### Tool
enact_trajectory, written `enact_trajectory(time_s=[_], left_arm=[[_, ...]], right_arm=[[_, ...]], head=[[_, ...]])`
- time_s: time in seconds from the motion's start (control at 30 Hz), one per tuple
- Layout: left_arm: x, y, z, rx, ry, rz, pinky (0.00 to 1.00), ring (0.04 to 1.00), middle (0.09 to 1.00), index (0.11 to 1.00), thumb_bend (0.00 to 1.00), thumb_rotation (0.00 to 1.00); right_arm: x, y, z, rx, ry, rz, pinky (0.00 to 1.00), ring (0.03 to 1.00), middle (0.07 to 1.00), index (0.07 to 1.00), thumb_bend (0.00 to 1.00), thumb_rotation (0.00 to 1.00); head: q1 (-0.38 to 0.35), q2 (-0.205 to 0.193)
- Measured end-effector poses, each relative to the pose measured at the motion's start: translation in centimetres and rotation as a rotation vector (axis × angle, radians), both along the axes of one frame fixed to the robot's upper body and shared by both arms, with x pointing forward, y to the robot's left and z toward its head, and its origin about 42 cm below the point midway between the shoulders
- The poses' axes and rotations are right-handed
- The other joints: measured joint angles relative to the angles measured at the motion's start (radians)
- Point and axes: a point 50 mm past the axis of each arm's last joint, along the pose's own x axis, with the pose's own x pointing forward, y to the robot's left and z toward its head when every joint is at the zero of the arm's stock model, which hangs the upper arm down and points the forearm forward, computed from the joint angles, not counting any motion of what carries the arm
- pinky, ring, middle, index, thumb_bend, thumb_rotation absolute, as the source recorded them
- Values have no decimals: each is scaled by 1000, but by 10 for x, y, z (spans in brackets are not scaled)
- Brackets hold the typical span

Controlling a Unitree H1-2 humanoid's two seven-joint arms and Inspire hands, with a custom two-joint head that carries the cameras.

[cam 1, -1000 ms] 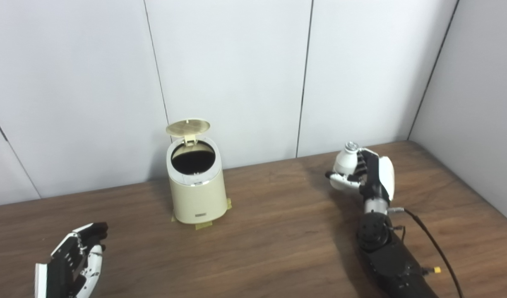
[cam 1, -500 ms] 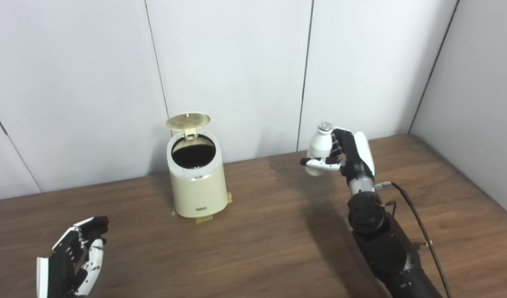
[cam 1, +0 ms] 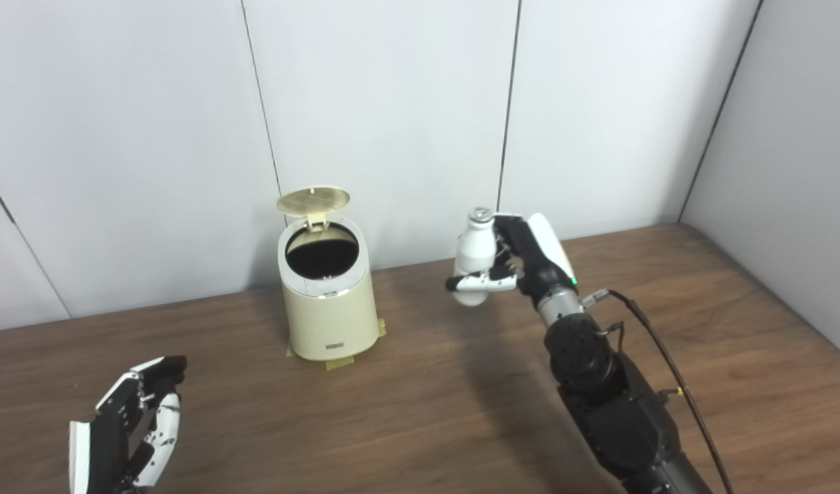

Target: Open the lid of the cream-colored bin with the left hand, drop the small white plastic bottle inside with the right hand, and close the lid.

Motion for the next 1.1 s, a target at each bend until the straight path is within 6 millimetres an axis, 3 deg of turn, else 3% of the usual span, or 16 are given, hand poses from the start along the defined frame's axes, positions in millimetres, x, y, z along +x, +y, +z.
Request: enact_trajectory(time_s=[0.4,0.77,1.1], left_arm=[[2,-5,0,-16,-4,2,601,689,695,665,115,403],[5,-12,-3,-40,-21,14,596,679,686,659,118,377],[9,-21,-3,-31,-30,14,604,687,694,666,122,369]], right_arm=[[1,43,25,31,-52,137,326,377,450,527,521,0],[7,66,40,67,-130,218,317,397,474,544,512,0],[13,70,45,102,-218,190,339,410,492,546,511,0]], head=[[37,-17],[84,-48],[123,-78]])
